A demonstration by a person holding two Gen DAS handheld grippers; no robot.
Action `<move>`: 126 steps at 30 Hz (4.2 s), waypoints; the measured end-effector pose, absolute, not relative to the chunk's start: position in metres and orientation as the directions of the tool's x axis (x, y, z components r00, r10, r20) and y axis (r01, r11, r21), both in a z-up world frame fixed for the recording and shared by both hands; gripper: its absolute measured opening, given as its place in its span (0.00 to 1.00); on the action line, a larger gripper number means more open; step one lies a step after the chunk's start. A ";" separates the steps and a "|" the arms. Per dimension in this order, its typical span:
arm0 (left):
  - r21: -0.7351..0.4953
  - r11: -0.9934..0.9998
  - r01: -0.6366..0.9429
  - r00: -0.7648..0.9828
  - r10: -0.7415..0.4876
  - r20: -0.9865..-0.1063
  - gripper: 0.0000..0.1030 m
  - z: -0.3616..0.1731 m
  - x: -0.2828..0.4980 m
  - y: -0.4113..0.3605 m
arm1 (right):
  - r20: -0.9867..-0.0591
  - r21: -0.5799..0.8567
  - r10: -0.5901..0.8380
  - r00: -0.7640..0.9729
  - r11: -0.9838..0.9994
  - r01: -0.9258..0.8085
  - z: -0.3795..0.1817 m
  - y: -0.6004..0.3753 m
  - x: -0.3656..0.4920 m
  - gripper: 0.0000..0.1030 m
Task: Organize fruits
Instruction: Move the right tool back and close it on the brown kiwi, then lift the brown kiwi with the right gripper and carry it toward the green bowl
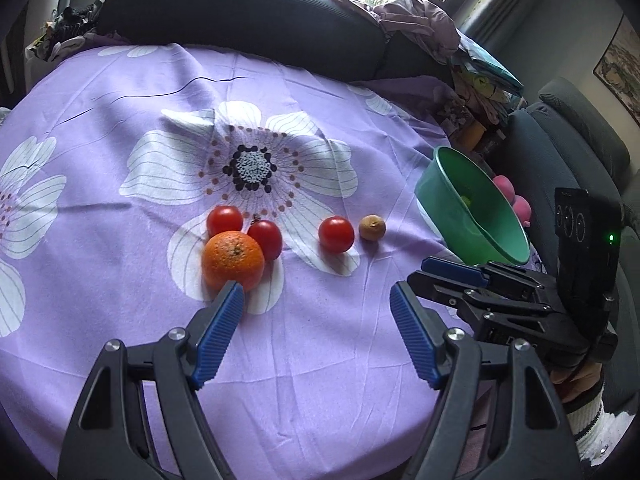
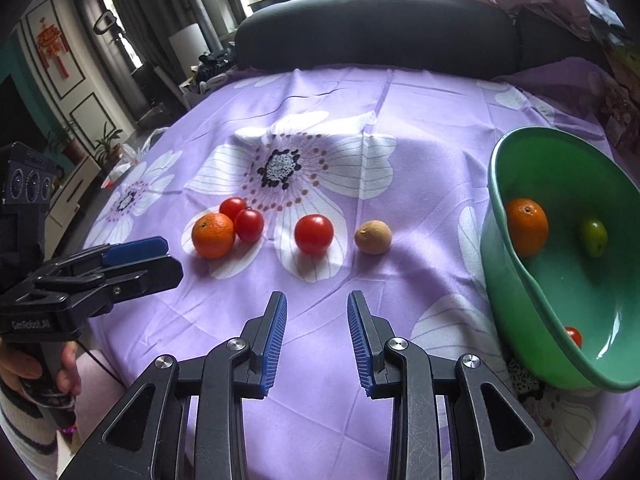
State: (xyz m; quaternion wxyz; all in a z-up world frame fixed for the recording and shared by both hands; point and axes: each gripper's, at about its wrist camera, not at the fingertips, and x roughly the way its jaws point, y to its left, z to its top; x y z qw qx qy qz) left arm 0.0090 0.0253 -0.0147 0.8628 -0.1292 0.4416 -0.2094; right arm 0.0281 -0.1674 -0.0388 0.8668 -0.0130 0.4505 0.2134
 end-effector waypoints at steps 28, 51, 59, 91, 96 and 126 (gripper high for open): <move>-0.251 0.866 0.432 0.373 -0.425 -0.825 0.46 -0.047 0.082 -0.034 | -0.822 0.099 0.263 0.505 0.940 -0.328 -0.059 -0.169 0.087 0.31; -0.241 0.864 0.443 0.344 -0.412 -0.844 0.40 -0.054 0.105 -0.047 | -0.813 0.157 0.311 0.493 0.931 -0.329 -0.062 -0.181 0.095 0.29; -0.191 0.877 0.441 0.371 -0.372 -0.851 0.31 -0.055 0.105 -0.055 | -0.808 0.191 0.342 0.480 0.922 -0.336 -0.063 -0.187 0.080 0.29; -0.202 0.895 0.398 0.449 -0.382 -0.808 0.31 -0.022 0.025 -0.052 | -0.754 0.220 0.390 0.529 0.908 -0.357 -0.036 -0.203 0.013 0.29; -0.208 0.897 0.389 0.462 -0.385 -0.799 0.31 -0.017 0.014 -0.051 | -0.740 0.217 0.399 0.541 0.903 -0.370 -0.028 -0.201 0.004 0.29; -0.220 0.876 0.428 0.509 -0.436 -0.742 0.31 0.021 0.004 -0.068 | -0.670 0.199 0.405 0.622 0.905 -0.375 0.005 -0.212 -0.017 0.29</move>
